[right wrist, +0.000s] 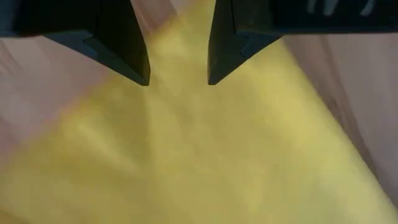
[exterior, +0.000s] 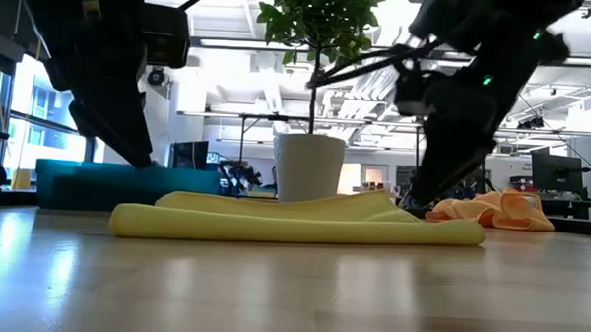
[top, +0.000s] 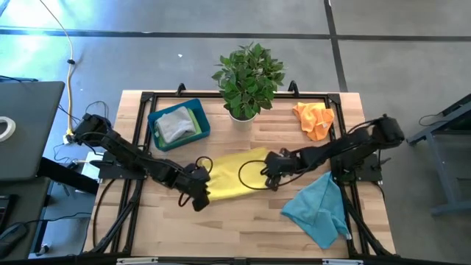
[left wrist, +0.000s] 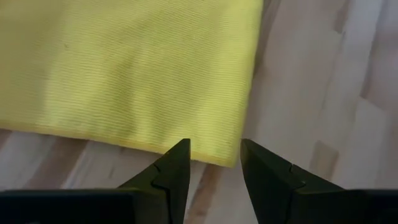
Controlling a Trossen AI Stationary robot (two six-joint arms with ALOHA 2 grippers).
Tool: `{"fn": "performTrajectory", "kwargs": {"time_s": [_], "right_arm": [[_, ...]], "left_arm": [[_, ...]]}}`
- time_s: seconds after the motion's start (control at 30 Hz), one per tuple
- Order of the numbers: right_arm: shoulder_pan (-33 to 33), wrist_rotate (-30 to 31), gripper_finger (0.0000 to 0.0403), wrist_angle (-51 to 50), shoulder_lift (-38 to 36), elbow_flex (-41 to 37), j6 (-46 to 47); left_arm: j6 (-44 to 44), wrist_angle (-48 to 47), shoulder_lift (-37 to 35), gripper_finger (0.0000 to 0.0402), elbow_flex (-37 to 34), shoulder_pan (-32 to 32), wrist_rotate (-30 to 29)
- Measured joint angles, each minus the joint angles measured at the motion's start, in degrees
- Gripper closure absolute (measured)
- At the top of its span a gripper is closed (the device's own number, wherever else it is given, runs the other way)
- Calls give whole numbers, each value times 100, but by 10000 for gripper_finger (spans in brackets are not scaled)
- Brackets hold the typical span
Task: Fold microfiber towels
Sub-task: Fold the yellow towel
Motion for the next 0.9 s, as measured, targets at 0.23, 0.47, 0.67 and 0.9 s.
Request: {"fn": "performTrajectory", "kwargs": {"time_s": [0.23, 0.47, 0.67, 0.9], "right_arm": [[233, -46, 249, -196, -573, -187, 1430], [611, -215, 248, 1041, -468, -289, 2103], [753, -177, 226, 900, -261, -289, 2714], [766, -154, 222, 1003, 449, -286, 2755]], "left_arm": [[-701, 83, 0, 270, 0, -2, 7], [-1236, 82, 0, 270, 0, -57, 149], [-1543, 133, 0, 271, 0, -184, 354], [-2003, 381, 0, 271, 2, -427, 353]]}}
